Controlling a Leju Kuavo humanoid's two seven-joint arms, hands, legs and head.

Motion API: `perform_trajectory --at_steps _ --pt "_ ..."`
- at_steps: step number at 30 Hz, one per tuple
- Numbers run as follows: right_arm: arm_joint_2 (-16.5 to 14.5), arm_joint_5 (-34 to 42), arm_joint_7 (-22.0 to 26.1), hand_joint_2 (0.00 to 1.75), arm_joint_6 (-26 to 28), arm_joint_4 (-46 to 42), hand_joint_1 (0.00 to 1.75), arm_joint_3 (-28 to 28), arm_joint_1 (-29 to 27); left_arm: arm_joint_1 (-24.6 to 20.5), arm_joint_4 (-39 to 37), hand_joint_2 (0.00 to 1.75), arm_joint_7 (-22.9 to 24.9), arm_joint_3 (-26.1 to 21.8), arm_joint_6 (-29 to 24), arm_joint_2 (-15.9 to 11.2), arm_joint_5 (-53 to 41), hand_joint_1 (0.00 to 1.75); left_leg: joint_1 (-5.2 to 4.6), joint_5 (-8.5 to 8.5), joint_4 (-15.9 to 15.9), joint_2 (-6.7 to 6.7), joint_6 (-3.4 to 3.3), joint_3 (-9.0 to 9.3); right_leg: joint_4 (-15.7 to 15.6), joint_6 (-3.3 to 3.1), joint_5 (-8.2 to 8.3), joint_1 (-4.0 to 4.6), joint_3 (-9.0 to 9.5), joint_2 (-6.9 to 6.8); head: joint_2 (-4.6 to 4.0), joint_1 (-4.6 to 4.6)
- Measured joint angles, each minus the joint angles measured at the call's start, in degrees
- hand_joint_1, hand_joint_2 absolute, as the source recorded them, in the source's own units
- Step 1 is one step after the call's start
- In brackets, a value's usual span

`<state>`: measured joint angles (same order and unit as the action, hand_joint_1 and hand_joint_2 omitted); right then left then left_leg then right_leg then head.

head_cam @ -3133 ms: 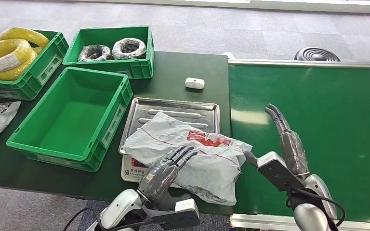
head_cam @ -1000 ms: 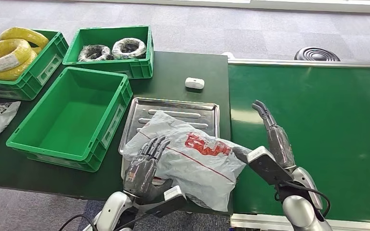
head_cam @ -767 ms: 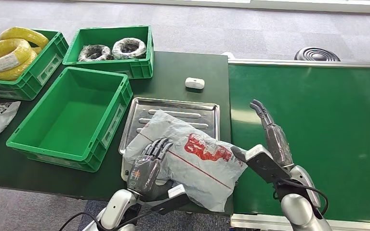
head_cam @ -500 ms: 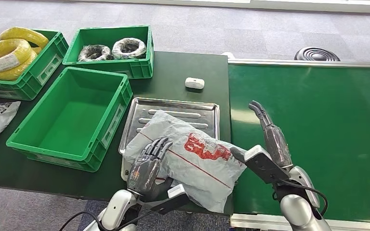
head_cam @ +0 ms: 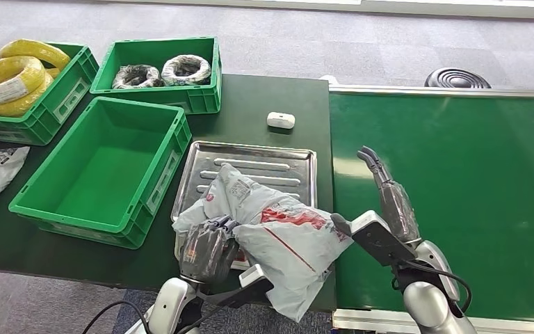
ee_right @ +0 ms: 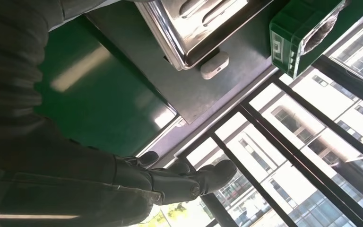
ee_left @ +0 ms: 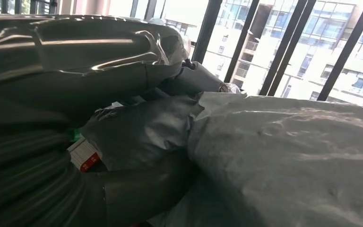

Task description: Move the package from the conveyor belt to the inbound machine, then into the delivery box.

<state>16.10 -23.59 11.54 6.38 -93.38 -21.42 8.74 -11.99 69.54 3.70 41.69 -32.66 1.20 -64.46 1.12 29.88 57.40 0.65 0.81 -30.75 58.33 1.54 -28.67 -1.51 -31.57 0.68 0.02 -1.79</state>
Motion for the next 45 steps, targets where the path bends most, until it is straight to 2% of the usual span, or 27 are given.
perform_trajectory --at_steps 7,15,18,22,25,30,36,40,43,44,45 --pt "0.1 0.2 0.0 1.75 0.3 0.0 0.00 -0.1 0.0 0.3 2.9 1.75 -0.8 -1.8 -1.3 -0.4 2.3 1.75 0.00 0.00 0.0 0.00 0.00 0.00 0.0 0.00 0.00 0.00 -0.01 0.00 0.00 0.00" --pt "0.3 0.2 0.1 1.75 1.5 -0.1 0.00 0.1 -2.0 0.0 16.9 1.75 -1.1 -8.3 -1.0 -3.4 2.3 1.75 0.01 0.00 0.0 0.00 0.00 -0.01 0.0 0.00 0.00 0.02 -0.04 0.00 0.00 0.00" --pt "0.5 0.1 0.3 1.75 2.1 -0.3 0.00 0.4 -3.5 -1.1 21.4 1.75 0.0 -11.9 1.0 -4.3 1.8 1.75 0.01 0.00 0.0 0.00 0.00 -0.02 0.0 0.00 0.00 0.02 -0.04 0.00 0.00 0.00" --pt "0.6 -0.1 0.4 1.75 2.3 -0.6 0.00 0.7 -4.4 -3.9 23.3 1.75 4.4 -17.0 6.4 -4.9 2.9 1.75 0.01 -0.02 0.0 -0.01 0.00 -0.01 0.0 -0.01 0.01 0.01 -0.04 0.00 0.00 0.02" --pt "0.6 -0.2 0.3 1.75 2.3 -0.7 0.00 0.8 -4.6 -7.1 22.0 1.75 7.1 -21.4 9.6 -5.3 4.8 1.75 0.01 -0.05 0.0 -0.02 0.01 0.00 0.0 -0.02 0.04 0.02 -0.04 0.01 0.00 0.01" --pt "0.4 -0.9 -0.2 1.75 1.7 -1.1 0.00 0.8 -4.7 -12.5 16.2 1.75 8.8 -27.1 11.3 -5.6 5.9 1.75 0.02 -0.08 0.0 -0.01 0.01 -0.01 0.0 -0.03 0.04 0.02 -0.05 0.01 0.00 0.01" --pt "-0.7 -1.3 -1.2 1.75 0.0 -0.9 0.00 0.5 -3.2 -19.7 4.8 1.75 11.3 -32.1 11.1 -5.8 3.1 1.75 0.02 -0.09 0.0 -0.02 0.02 -0.05 0.1 -0.03 0.04 0.02 -0.06 0.02 0.00 0.02" --pt "-1.3 -1.2 -1.6 1.75 -0.5 -0.6 0.00 0.2 -2.3 -21.5 -0.5 1.75 12.4 -35.2 10.9 -6.0 1.3 1.73 0.02 -0.09 0.0 -0.03 0.02 -0.06 0.1 -0.03 0.04 0.02 -0.09 0.04 0.00 0.01" --pt "-1.6 -1.2 -1.9 1.75 -1.0 -0.4 0.00 0.0 -2.1 -21.2 -2.1 1.75 13.0 -37.1 11.2 -6.3 -0.3 1.47 0.02 -0.09 0.0 -0.02 0.02 -0.14 0.1 -0.03 0.04 0.02 -0.14 0.04 0.00 0.01" --pt "-1.6 -1.2 -1.9 1.75 -1.2 -0.4 0.00 -0.1 -2.0 -21.0 -2.3 1.75 13.3 -37.7 11.5 -6.5 -0.9 1.05 0.02 -0.09 0.0 -0.02 0.02 -0.16 0.1 -0.03 0.04 0.02 -0.15 0.04 0.00 0.02" --pt "-1.7 -1.1 -1.9 1.75 -1.3 -0.4 0.00 -0.2 -2.0 -20.6 -2.4 1.75 13.5 -38.4 11.8 -6.6 -1.3 0.70 0.02 -0.09 0.0 -0.02 0.02 -0.17 0.1 -0.03 0.04 0.02 -0.16 0.04 0.00 0.01"
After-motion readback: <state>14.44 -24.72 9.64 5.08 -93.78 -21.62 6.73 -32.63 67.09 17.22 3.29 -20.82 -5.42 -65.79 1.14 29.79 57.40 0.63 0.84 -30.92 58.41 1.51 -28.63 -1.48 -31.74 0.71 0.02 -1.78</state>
